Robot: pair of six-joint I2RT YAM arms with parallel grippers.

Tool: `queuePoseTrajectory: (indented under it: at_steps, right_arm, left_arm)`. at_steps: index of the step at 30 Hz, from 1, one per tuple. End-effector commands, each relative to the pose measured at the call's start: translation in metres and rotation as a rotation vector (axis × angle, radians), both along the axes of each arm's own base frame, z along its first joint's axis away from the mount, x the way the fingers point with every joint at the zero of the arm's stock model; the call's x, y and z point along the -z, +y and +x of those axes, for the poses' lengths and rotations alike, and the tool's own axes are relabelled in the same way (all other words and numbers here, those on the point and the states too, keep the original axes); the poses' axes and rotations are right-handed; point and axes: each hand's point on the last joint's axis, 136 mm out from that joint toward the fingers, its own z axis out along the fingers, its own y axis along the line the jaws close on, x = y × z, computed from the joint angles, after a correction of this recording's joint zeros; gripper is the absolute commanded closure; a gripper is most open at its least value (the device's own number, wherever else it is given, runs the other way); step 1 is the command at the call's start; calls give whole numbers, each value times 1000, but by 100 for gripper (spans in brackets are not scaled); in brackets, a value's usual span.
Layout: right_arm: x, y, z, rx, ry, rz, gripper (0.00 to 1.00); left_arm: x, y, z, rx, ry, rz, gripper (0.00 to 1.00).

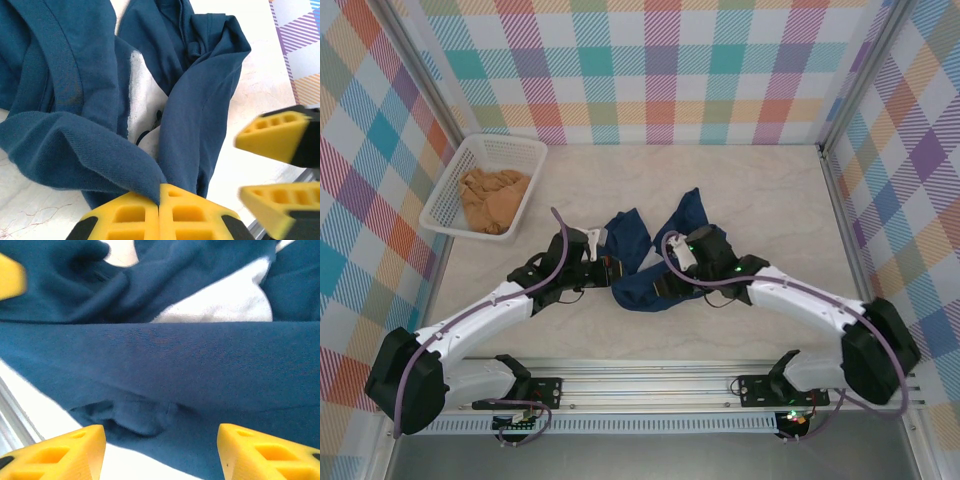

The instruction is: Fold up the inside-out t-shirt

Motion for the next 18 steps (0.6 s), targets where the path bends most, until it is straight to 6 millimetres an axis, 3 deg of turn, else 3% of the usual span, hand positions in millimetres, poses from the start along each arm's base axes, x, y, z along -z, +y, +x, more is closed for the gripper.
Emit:
queuePoseTrajectory:
  at_steps: [1, 5, 7, 11, 15, 18]
  right_arm:
    - [10, 15, 11, 67, 58, 42, 39]
    - [35, 9, 13, 172, 135, -8, 45]
    - [40, 1, 12, 199, 139, -40, 62]
    - [33, -11, 3, 200, 119, -37, 100]
    - [18, -28, -2, 187, 71, -41, 100]
    - [5, -33, -5, 146, 40, 0, 100]
  left_arm:
    - [-23, -5, 0, 5, -40, -35, 100]
    - [-23, 0, -1, -7, -47, -21, 100]
    - [-21, 5, 1, -35, -46, -2, 100]
    - [-10, 21, 4, -96, -31, 85, 100]
    - [22, 34, -7, -95, 59, 201, 93]
    - [39, 42, -14, -82, 91, 253, 76]
